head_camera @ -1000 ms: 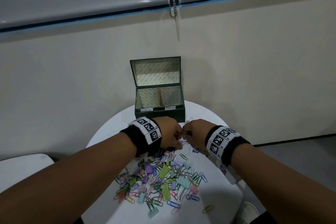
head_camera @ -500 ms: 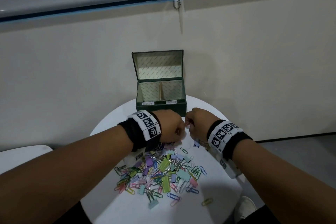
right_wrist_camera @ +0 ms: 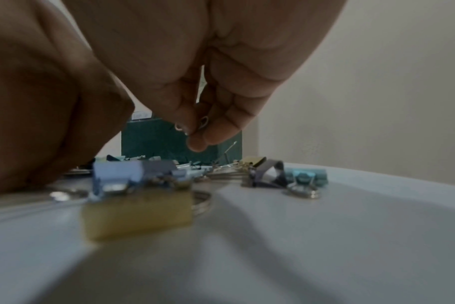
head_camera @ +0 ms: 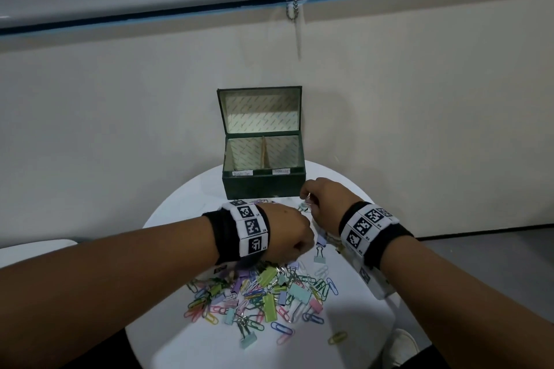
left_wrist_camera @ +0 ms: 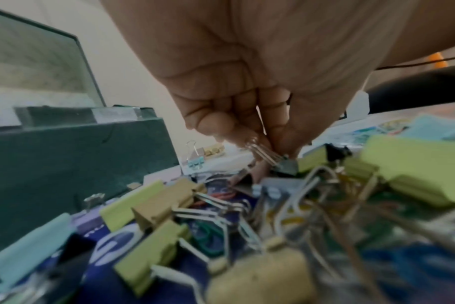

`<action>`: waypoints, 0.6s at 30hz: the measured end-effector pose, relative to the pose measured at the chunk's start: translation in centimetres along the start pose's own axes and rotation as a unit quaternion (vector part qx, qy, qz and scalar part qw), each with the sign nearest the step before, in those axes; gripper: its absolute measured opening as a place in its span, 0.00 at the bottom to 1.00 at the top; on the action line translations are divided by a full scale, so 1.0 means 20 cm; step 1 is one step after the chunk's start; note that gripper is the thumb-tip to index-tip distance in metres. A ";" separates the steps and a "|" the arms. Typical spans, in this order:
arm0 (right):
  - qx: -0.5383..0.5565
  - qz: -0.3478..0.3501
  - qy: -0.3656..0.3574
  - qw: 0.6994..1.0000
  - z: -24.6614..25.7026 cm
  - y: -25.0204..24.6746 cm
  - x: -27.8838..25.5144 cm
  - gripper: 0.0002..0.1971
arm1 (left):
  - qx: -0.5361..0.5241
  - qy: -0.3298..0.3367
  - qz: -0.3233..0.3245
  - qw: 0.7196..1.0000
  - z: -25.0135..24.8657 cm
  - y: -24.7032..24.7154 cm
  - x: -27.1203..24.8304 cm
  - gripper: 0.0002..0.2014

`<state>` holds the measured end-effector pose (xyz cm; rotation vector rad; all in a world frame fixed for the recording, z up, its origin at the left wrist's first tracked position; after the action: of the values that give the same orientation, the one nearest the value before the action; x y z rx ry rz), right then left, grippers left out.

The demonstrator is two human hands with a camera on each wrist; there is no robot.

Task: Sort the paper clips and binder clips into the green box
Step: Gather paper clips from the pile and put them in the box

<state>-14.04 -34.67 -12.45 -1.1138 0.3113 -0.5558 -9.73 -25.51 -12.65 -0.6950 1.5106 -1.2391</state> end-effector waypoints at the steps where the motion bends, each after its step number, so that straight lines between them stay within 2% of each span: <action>1: 0.006 -0.009 0.000 1.000 0.00 -0.01 0.00 0.12 | -0.031 -0.022 -0.021 0.999 0.03 -0.04 -0.01 0.07; 4: 0.003 -0.024 -0.003 1.000 -0.01 -0.01 0.01 0.13 | -0.127 -0.141 -0.131 0.973 0.24 -0.22 -0.04 0.07; 6: -0.012 -0.029 -0.005 1.000 -0.02 -0.01 0.01 0.13 | -0.181 -0.228 -0.204 0.935 0.40 -0.33 -0.06 0.05; 8: -0.019 -0.025 -0.003 0.999 -0.02 -0.01 0.01 0.12 | -0.203 -0.288 -0.259 0.899 0.53 -0.40 -0.07 0.06; 10: -0.030 -0.022 -0.003 0.999 -0.03 0.00 0.01 0.12 | -0.214 -0.329 -0.262 0.882 0.61 -0.39 -0.07 0.09; 13: -0.038 -0.035 -0.016 0.999 -0.02 0.00 0.01 0.12 | -0.231 -0.354 -0.274 0.864 0.66 -0.34 -0.17 0.09; 16: -0.022 -0.036 -0.020 0.999 -0.02 -0.02 0.01 0.11 | -0.214 -0.353 -0.298 0.861 0.65 -0.28 -0.39 0.09; 18: -0.008 -0.046 -0.027 0.999 -0.02 -0.04 0.00 0.10 | -0.219 -0.347 -0.272 0.870 0.63 -0.19 -0.55 0.08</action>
<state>-14.42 -35.25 -11.79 -1.1605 0.2181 -0.6047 4.90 -21.41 -4.79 -1.7544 0.9929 -0.8593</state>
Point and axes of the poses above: each hand's wrist, its own x-axis towards the middle knuckle, its own y-axis out of the palm, z = x × y, the point moved 6 cm from there along x, towards the middle knuckle
